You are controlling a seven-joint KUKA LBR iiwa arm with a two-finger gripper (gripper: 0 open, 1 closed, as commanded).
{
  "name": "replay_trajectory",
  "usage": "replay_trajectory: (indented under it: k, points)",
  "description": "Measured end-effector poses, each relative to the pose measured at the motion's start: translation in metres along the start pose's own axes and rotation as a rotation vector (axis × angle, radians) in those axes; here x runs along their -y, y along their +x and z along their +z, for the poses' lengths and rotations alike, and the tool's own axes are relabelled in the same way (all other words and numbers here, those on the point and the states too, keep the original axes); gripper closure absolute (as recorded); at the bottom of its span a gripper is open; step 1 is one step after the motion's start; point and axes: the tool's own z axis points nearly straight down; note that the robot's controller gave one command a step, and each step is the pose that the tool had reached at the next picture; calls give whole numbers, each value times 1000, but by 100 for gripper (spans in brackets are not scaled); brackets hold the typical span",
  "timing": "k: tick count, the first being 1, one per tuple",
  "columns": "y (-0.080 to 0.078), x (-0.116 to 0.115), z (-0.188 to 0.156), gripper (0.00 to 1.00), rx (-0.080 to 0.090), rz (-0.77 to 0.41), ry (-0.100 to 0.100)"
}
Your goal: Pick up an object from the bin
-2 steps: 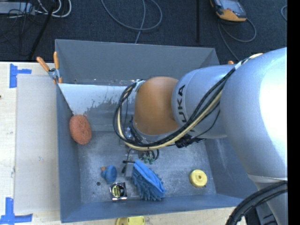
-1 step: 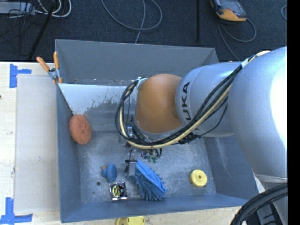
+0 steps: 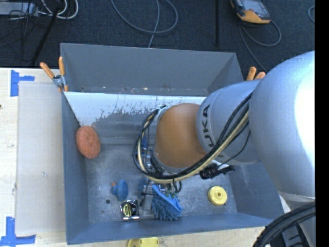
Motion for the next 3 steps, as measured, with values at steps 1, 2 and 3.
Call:
replay_trajectory:
  k: [1,2,3]
  points:
    - [26,9,10,0,-9,-46,3]
    - [21,12,13,0,-5,-12,1]
    - [22,13,13,0,-3,27,1]
